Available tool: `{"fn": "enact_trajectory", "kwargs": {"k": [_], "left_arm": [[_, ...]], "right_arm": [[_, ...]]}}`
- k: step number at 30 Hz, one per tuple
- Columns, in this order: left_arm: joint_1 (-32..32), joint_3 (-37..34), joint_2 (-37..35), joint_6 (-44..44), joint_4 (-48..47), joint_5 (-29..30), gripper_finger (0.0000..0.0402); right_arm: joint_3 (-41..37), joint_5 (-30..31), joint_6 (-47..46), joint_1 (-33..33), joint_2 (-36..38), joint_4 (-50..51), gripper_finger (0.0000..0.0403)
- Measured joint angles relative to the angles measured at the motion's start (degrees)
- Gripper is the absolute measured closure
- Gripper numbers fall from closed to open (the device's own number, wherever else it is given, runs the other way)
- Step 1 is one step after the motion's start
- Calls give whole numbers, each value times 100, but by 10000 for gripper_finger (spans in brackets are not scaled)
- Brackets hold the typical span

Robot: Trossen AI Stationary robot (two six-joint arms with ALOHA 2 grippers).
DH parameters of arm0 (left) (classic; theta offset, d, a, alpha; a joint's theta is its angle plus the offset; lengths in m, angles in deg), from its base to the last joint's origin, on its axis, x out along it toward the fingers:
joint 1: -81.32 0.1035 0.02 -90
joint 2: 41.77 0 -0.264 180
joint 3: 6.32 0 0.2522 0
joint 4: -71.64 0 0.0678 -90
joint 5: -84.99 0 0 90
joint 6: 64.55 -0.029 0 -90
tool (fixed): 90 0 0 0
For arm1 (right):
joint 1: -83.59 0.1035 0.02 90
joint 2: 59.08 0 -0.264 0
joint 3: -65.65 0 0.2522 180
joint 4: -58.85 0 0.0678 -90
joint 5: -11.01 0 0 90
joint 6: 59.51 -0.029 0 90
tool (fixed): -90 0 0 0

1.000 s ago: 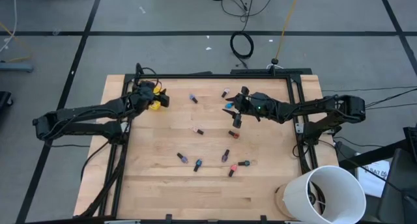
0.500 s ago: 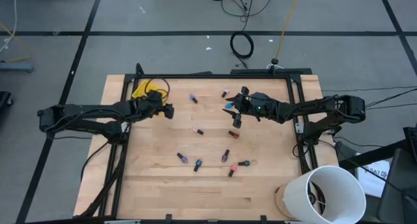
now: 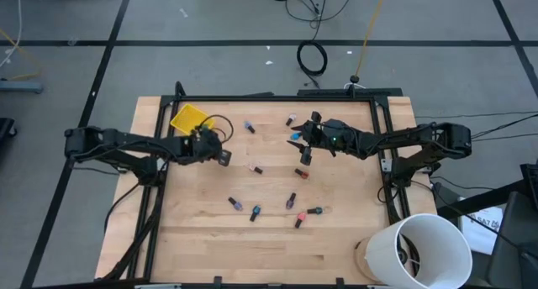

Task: Pick & Place Nail Polish
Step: Put the blue nail polish into the yellow bin

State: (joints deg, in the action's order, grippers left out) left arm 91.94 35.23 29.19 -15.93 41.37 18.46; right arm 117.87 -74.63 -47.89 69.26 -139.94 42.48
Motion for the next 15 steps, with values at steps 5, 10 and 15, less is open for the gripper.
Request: {"fn": "enact_trajectory", "kwargs": {"k": [5, 10, 15], "left_arm": [[-70, 0, 0, 489, -761, 382, 387], [-65, 0, 0, 760, -1330, 868, 396], [-58, 0, 0, 868, -1687, 1027, 396]], "right_arm": [[-99, 1, 0, -3, -2, -175, 188], [-186, -1, -27, -73, -2, -310, 188], [-190, 0, -44, -98, -2, -308, 188]]}}
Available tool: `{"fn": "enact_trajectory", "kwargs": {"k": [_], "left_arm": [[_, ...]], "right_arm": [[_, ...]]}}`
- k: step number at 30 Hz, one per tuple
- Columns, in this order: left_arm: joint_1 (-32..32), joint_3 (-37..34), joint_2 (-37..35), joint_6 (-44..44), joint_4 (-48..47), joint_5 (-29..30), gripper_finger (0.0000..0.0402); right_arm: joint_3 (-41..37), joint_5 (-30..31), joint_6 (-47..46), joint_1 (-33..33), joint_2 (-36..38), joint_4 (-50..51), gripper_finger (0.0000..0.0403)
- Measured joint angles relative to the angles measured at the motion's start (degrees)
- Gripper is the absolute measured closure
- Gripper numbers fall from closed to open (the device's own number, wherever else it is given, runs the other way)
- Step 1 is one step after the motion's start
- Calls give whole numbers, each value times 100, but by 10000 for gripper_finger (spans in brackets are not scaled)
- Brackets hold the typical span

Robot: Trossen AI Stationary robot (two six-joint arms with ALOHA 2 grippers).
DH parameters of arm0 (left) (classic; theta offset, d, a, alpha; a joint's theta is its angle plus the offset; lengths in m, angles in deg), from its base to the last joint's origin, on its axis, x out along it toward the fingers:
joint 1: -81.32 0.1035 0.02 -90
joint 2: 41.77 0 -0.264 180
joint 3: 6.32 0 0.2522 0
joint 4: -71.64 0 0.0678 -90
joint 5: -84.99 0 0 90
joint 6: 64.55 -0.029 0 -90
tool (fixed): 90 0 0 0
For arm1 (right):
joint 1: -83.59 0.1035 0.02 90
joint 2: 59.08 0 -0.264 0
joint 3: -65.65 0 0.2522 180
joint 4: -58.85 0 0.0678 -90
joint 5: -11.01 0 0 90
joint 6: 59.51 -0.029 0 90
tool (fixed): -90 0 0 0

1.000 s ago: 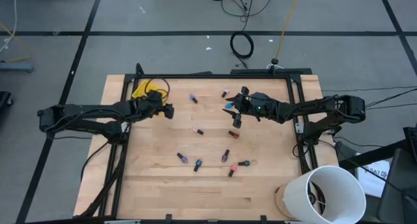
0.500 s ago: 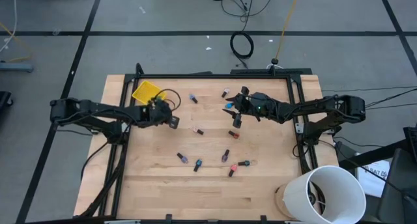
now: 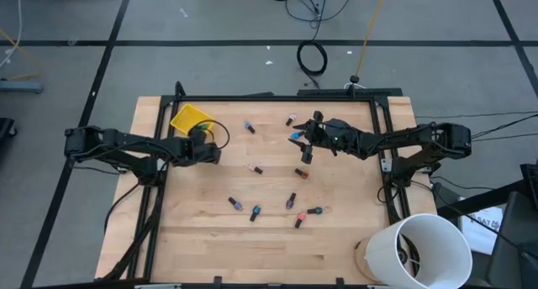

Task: Pick & Place Nail Polish
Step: Put the blue nail polish into the yellow bin

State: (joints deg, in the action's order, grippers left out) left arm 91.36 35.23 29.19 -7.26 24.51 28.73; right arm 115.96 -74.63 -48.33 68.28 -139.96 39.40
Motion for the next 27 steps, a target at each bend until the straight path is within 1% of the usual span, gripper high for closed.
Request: {"fn": "enact_trajectory", "kwargs": {"k": [2, 5, 9, 13, 18, 24, 27], "left_arm": [[0, 0, 0, 84, -197, 76, 400], [21, 0, 0, 301, -460, 174, 395], [103, 0, 0, 350, -704, 297, 393], [247, -3, 0, 520, -1041, 537, 400], [425, -4, 0, 581, -1053, 921, 391], [741, -4, 0, 267, -1055, 1178, 400], [903, -4, 0, 207, -1053, 1418, 394]], "right_arm": [[-2, 0, 0, 0, 0, 2, 188], [-4, -2, 0, 0, 0, 2, 188], [-4, 0, 0, 2, 0, 2, 188], [-7, 0, 0, 2, 0, 2, 188], [-7, -2, 0, 2, 0, 2, 188], [-7, -2, 0, 2, 0, 2, 188], [-7, -1, 0, 2, 0, 4, 188]]}}
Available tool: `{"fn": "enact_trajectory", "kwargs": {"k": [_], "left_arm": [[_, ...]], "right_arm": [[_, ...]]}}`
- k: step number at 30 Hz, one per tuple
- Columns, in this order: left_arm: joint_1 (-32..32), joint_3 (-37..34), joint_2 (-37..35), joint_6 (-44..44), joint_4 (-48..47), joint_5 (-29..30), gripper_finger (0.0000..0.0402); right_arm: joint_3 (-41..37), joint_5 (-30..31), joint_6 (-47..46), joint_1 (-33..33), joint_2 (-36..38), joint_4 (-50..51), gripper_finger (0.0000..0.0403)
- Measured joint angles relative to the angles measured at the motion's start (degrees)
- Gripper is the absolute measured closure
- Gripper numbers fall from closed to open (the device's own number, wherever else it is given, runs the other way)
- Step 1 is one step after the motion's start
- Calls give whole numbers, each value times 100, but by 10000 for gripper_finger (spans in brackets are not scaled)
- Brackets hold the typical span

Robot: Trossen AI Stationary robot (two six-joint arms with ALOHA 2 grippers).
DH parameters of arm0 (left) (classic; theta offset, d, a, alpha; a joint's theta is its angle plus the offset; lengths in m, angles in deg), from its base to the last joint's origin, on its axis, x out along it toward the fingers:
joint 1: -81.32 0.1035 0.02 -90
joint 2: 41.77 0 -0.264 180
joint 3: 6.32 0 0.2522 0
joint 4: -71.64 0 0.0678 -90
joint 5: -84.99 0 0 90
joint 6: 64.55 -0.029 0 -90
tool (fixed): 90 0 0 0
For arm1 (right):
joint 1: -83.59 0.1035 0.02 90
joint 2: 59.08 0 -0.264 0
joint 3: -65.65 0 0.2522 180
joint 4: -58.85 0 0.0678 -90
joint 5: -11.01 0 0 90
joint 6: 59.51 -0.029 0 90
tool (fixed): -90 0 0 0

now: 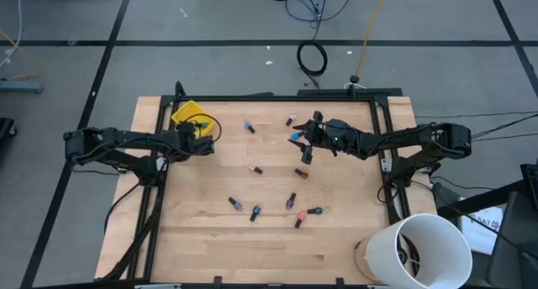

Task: Pick & Place Nail Polish
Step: Put the blue nail polish into the yellow bin

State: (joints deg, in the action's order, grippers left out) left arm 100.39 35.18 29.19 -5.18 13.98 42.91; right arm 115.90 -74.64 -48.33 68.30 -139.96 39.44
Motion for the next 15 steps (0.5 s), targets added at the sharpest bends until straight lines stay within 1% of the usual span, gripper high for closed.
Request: {"fn": "enact_trajectory", "kwargs": {"k": [4, 8, 11, 15], "left_arm": [[175, 0, 0, -122, -2, 69, 388], [201, 0, -19, -215, -34, 19, 397], [54, 18, -202, -58, -182, 19, 399], [-224, 190, -594, -128, -293, 86, 390]], "right_arm": [[0, 1, 0, 0, 0, 0, 188], [0, 0, 0, 0, 0, 0, 188], [0, 1, 0, 0, 0, 14, 188], [0, 22, 11, -17, 0, 172, 188]]}}
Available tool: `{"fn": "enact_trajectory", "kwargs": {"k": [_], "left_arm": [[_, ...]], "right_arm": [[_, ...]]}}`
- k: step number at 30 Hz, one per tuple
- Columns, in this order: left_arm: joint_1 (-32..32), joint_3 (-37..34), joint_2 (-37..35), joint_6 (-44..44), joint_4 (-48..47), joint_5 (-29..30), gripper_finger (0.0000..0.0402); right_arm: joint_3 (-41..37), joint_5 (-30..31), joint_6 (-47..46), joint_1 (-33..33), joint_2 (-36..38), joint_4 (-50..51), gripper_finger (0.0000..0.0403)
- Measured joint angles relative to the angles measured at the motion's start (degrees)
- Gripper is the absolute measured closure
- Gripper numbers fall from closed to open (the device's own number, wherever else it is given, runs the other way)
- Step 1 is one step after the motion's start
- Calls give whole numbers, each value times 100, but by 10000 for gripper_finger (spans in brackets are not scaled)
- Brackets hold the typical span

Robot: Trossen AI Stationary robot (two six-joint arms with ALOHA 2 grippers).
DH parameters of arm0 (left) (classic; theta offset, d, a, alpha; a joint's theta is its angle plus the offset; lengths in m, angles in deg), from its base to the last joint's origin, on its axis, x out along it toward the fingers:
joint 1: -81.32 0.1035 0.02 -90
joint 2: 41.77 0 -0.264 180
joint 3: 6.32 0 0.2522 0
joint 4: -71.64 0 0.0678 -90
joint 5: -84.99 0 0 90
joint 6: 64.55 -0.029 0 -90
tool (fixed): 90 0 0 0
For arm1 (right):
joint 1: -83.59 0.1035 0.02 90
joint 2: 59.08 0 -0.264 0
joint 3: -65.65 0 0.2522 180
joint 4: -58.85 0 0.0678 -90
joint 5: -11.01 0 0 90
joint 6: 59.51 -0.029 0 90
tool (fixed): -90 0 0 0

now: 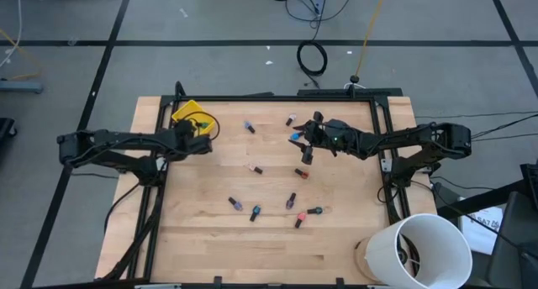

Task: Pick & Place Nail Polish
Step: Put the blue nail polish into the yellow bin

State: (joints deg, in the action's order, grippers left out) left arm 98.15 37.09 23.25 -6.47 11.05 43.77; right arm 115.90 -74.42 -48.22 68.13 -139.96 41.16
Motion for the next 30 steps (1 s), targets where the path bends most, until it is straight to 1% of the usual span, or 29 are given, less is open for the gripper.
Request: {"fn": "enact_trajectory", "kwargs": {"k": [4, 8, 10, 13, 17, 19, 21, 23, 25, 30], "left_arm": [[-273, 197, -486, -317, 40, 51, 398], [-480, 262, -900, -637, 384, 97, 395], [-552, 262, -1051, -894, 728, 84, 388], [-646, 264, -1171, -1359, 1264, -14, 381], [-739, 265, -1183, -2004, 2094, -213, 384], [-751, 266, -1182, -2353, 2540, -393, 386], [-737, 266, -1181, -2617, 2887, -639, 381], [-670, 266, -1181, -2820, 3179, -947, 366], [-619, 266, -1181, -2940, 3321, -1177, 342], [-437, 266, -1153, -2913, 3326, -1227, 263]], "right_arm": [[-1, 415, -76, -173, -28, 421, 188], [-8, 381, -161, -584, -94, 939, 188], [0, 108, -162, -837, -220, 996, 188], [-13, -472, -93, -1187, -439, 1151, 188], [77, -1154, 40, -1454, -882, 1053, 188], [139, -1366, 80, -1536, -1160, 1046, 188], [172, -1375, 147, -1594, -1339, 1021, 188], [273, -1377, 237, -1653, -1548, 974, 188], [332, -1378, 305, -1690, -1703, 1012, 188], [591, -1422, 528, -1721, -2000, 1085, 188]]}}
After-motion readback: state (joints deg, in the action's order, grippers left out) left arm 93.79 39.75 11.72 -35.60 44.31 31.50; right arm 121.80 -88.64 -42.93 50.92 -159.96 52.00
